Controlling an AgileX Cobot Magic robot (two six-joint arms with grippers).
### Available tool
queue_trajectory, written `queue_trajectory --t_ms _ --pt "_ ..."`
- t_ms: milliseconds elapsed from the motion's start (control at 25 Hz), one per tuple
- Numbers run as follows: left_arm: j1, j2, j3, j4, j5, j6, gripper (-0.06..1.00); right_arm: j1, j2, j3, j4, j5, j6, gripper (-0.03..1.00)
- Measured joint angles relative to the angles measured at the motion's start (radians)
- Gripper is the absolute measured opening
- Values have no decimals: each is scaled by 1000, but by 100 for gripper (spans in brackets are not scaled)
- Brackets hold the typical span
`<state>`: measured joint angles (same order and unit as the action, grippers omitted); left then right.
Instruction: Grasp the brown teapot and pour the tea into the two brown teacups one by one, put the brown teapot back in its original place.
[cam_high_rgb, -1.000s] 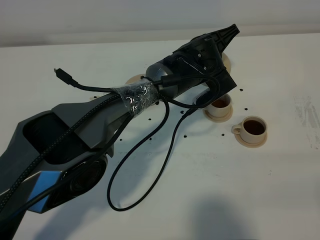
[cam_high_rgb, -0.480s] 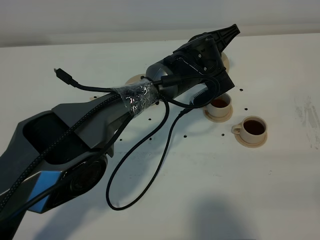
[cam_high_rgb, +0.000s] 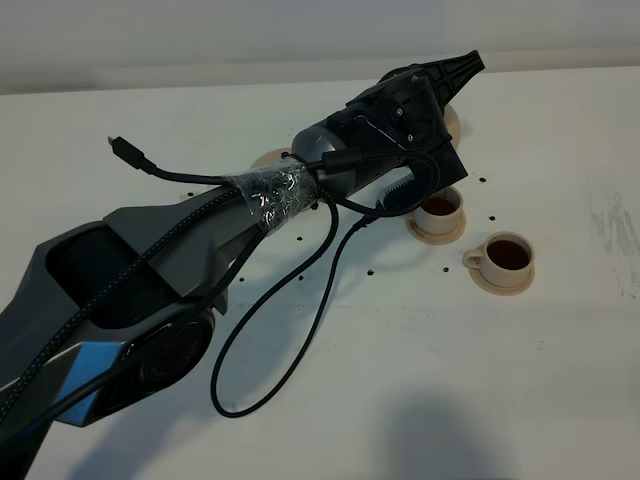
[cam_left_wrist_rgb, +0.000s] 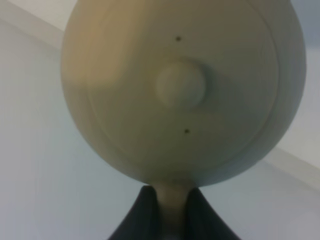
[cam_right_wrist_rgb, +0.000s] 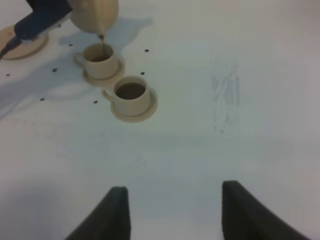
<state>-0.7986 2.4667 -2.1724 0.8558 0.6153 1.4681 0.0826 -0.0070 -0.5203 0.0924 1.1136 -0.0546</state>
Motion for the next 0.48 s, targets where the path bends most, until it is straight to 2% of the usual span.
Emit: queue_trajectory --t_ms 320,480 --pt "0 0 0 0 -20 27 8 0 0 0 0 0 0 41" --pt "0 0 0 0 -33 72 8 0 0 0 0 0 0 41"
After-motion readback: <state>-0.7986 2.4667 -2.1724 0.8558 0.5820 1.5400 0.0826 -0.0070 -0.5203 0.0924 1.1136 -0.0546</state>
